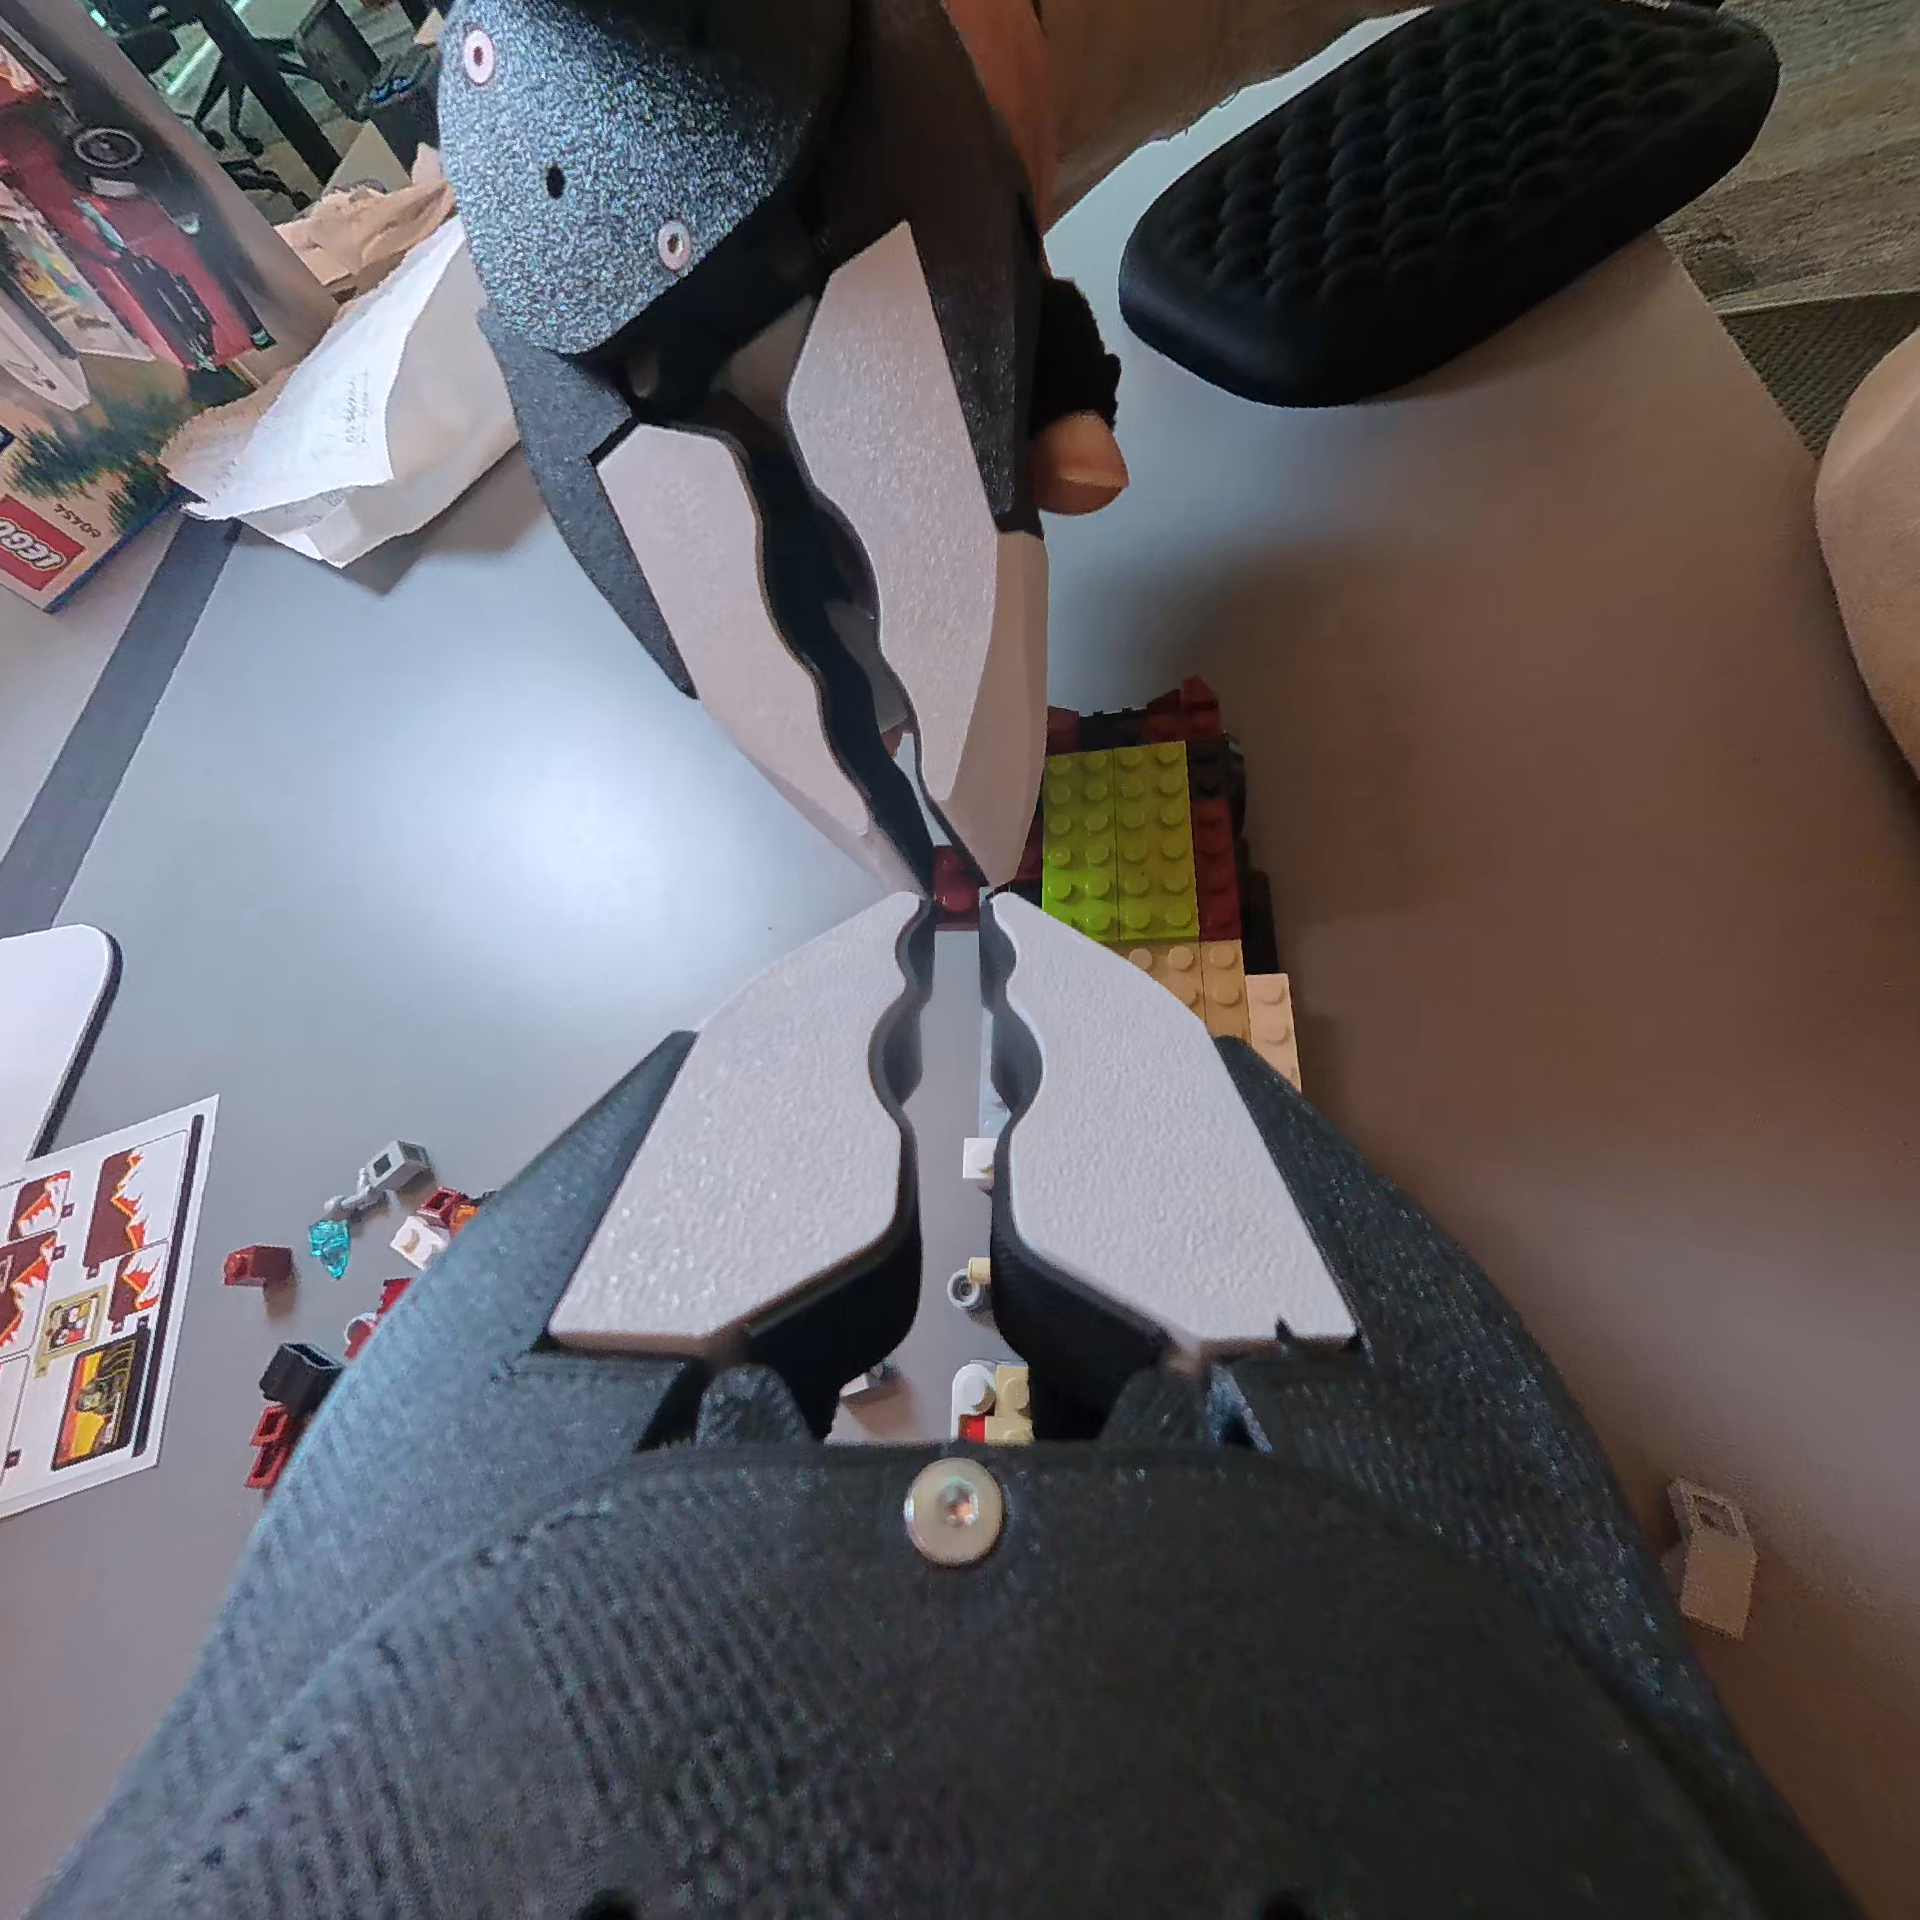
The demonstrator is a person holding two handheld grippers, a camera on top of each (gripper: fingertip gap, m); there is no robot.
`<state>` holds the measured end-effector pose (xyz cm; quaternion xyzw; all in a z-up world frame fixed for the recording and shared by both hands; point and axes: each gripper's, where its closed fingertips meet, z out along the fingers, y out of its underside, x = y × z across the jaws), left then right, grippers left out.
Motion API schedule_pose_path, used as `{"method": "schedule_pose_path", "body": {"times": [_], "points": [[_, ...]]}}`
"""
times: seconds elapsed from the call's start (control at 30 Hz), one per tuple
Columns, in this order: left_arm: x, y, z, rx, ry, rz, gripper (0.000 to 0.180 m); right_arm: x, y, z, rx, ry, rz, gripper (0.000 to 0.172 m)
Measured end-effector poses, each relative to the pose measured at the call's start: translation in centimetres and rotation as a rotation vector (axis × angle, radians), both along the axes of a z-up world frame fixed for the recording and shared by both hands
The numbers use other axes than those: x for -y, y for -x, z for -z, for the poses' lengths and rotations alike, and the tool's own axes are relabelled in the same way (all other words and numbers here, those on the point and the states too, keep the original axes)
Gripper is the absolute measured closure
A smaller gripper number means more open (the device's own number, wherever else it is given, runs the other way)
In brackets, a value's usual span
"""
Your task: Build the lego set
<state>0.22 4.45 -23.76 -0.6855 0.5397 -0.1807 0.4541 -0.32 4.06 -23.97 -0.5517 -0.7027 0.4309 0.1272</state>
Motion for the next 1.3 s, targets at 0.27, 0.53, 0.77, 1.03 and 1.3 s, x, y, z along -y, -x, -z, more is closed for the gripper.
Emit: {"method": "schedule_pose_path", "body": {"times": [0.27,0.53,0.77,1.03,1.3], "points": [[0.0,0.1,0.1,0.007,0.017,-0.005,0.172,-0.1,-0.1,0.1,-0.006,-0.023,0.010,0.163],[-0.2,0.4,0.6,0.003,0.074,-0.025,0.172,-0.9,-1.0,0.6,0.012,-0.114,0.019,0.159],[-0.2,0.2,1.7,0.004,0.189,-0.023,0.172,-0.9,-0.7,0.7,-0.002,-0.255,-0.005,0.160],[-0.4,0.0,1.7,0.010,0.208,-0.024,0.172,-0.8,-0.1,1.4,0.011,-0.355,-0.044,0.164],[-0.4,0.1,1.8,0.005,0.210,-0.025,0.170,-0.7,-0.3,1.4,0.044,-0.331,-0.037,0.164]]}}
